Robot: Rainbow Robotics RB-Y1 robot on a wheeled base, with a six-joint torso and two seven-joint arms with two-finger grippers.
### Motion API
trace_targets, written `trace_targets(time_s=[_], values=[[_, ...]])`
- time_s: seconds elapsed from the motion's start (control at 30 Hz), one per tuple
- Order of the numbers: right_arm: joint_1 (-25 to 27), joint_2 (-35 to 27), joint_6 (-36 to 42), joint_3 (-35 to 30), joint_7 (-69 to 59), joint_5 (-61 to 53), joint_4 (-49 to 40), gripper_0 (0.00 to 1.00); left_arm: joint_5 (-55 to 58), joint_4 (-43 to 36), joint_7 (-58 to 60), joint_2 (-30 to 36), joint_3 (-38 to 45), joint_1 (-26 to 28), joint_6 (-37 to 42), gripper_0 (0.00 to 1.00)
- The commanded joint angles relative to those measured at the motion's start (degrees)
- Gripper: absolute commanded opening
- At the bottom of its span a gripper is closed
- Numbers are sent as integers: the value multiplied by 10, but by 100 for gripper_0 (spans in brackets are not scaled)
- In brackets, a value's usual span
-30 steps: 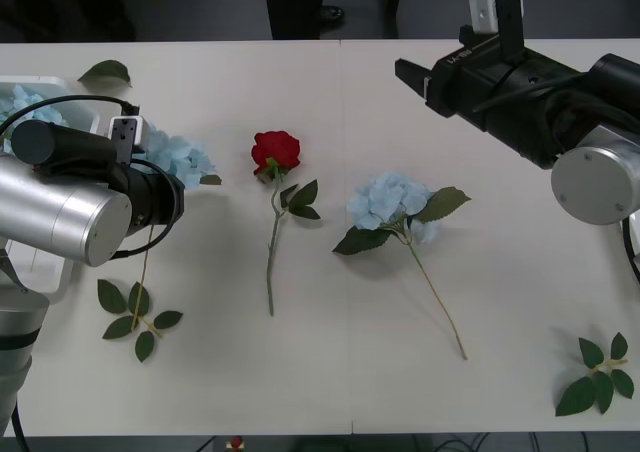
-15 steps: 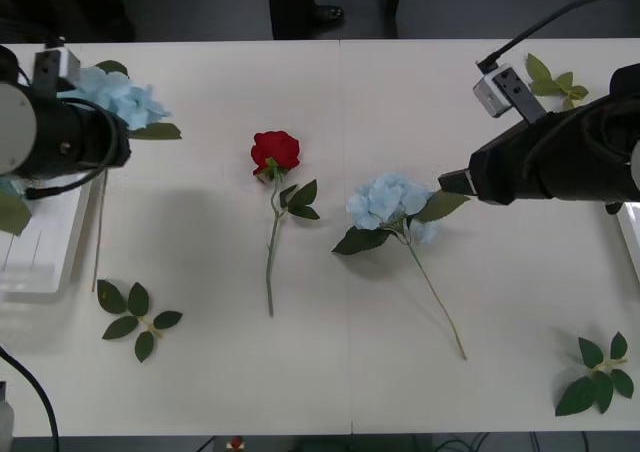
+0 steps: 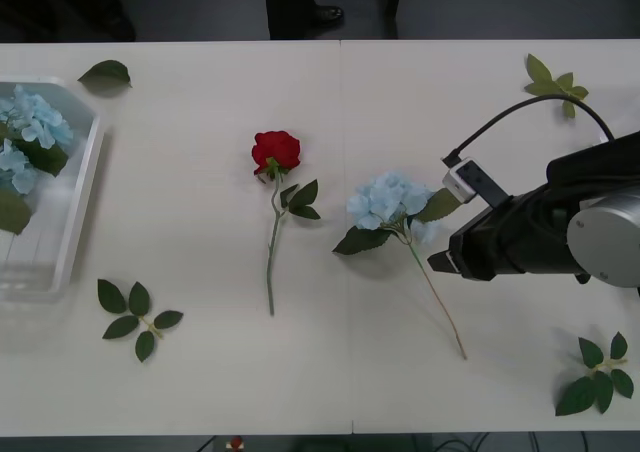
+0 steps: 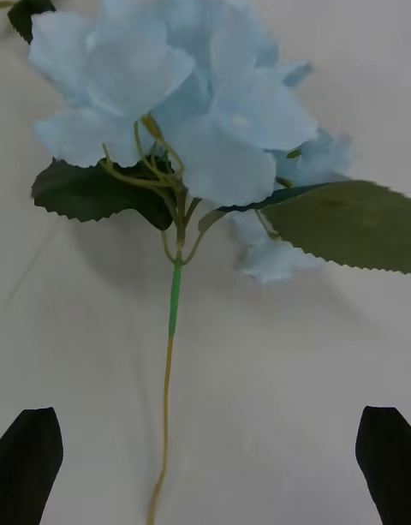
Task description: Place the red flowers into the right box and the blue flowers into the left box. If a person shows an open palm, hand one flower to the person first, then continue sorting.
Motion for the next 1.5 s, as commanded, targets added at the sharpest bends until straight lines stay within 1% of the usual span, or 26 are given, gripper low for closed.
trace_targets(time_s=[0.03, 0.1, 0.2, 0.23, 0.27, 0.3, 0.37, 0.47, 0.53, 0.63, 0.7, 0.73, 0.77, 0.8, 0.83, 0.9, 0.97, 1.0, 1.03, 1.07, 1.1, 1.13, 1.2, 1.33, 1.43, 1.5], values=[[8, 4, -21, 39, -24, 44, -15, 100, 7, 72, -35, 47, 9, 10, -61, 0], [10, 5, -33, 55, -28, 59, -4, 100, 7, 106, -51, 56, 9, 14, -93, 0], [10, 10, -75, 80, -30, 77, 30, 100, 7, 165, -66, 57, 6, 24, -164, 0], [9, 12, -95, 90, -30, 84, 45, 100, 7, 188, -68, 57, 0, 28, -199, 0], [9, 13, -113, 100, -29, 91, 59, 100, 6, 212, -71, 57, -12, 33, -237, 0], [8, 15, -121, 103, -29, 92, 65, 100, 7, 224, -71, 57, -18, 36, -257, 0], [6, 20, -141, 115, -29, 98, 90, 100, 7, 272, -72, 56, -49, 41, -331, 0], [4, 31, -146, 120, -26, 107, 108, 100, 10, 321, -71, 49, -82, 44, -402, 0], [3, 36, -146, 121, -24, 111, 116, 100, 14, 339, -70, 41, -93, 45, -428, 0], [1, 45, -148, 127, -23, 121, 125, 100, 18, 342, -68, 38, -99, 45, -426, 1], [-1, 49, -149, 130, -23, 125, 130, 100, 21, 336, -67, 37, -98, 45, -411, 19], [-3, 53, -151, 132, -23, 129, 136, 100, 25, 328, -66, 37, -96, 45, -400, 45], [-5, 54, -152, 133, -22, 130, 140, 100, 26, 325, -66, 37, -96, 45, -395, 60], [-8, 57, -156, 136, -23, 133, 147, 100, 29, 316, -64, 37, -94, 44, -381, 78], [-11, 59, -163, 138, -23, 137, 155, 100, 32, 309, -63, 37, -90, 45, -366, 89], [-14, 62, -173, 143, -23, 142, 167, 100, 36, 293, -62, 37, -83, 45, -335, 100], [-18, 63, -183, 147, -22, 146, 178, 100, 40, 271, -62, 37, -73, 44, -299, 100], [-19, 64, -190, 151, -22, 150, 183, 98, 42, 254, -62, 37, -64, 45, -272, 100], [-20, 64, -193, 152, -23, 153, 185, 76, 44, 233, -62, 37, -54, 45, -242, 100], [-20, 65, -194, 152, -23, 155, 185, 63, 45, 222, -62, 37, -49, 45, -226, 100], [-20, 66, -194, 152, -23, 157, 185, 32, 46, 199, -62, 37, -35, 45, -193, 100], [-20, 66, -194, 152, -23, 159, 185, 5, 47, 175, -62, 38, -23, 45, -163, 100], [-20, 66, -194, 152, -23, 161, 185, 0, 47, 135, -62, 38, -4, 45, -116, 100], [-20, 65, -195, 152, -22, 163, 185, 0, 50, 51, -60, 37, 17, 45, -38, 100], [-19, 62, -195, 152, -23, 160, 185, 0, 57, 7, -58, 31, 3, 45, -25, 100], [-20, 58, -195, 152, -25, 157, 181, 0, 77, -31, -54, 10, -16, 45, -47, 100]])
